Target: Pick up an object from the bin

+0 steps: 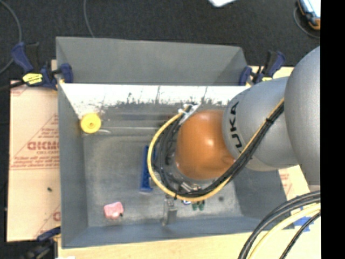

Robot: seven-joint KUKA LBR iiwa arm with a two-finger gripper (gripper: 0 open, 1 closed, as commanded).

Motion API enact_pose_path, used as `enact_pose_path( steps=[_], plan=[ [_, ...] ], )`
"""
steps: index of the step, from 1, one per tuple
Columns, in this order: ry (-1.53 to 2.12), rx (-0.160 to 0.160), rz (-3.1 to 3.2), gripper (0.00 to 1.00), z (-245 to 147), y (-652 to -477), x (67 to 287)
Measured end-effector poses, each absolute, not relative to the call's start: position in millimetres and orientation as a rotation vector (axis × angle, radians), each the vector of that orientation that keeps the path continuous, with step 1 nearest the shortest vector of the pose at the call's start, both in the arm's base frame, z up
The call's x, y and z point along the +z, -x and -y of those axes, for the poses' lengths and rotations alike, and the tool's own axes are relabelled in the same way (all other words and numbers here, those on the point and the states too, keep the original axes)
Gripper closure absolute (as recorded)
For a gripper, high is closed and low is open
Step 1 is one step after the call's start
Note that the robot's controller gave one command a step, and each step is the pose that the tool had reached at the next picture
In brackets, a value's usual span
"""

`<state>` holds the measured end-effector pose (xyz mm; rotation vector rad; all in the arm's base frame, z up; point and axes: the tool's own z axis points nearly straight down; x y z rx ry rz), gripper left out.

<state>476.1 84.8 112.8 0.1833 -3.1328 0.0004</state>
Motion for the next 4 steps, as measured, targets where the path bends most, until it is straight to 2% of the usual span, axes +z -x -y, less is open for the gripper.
enact_pose_path(
  steps=[1,2,3,4],
  plan=[
    [-0.444,-0.003,3.119,0.00,-70.4,-494.5,70.6],
    [-0.535,-0.001,3.111,0.00,-68.5,-485.4,73.2],
    [-0.149,-0.006,3.149,0.00,-43.2,-484.0,71.8],
    [-0.764,0.001,3.071,0.00,-56.1,-482.8,73.2]
  ],
)
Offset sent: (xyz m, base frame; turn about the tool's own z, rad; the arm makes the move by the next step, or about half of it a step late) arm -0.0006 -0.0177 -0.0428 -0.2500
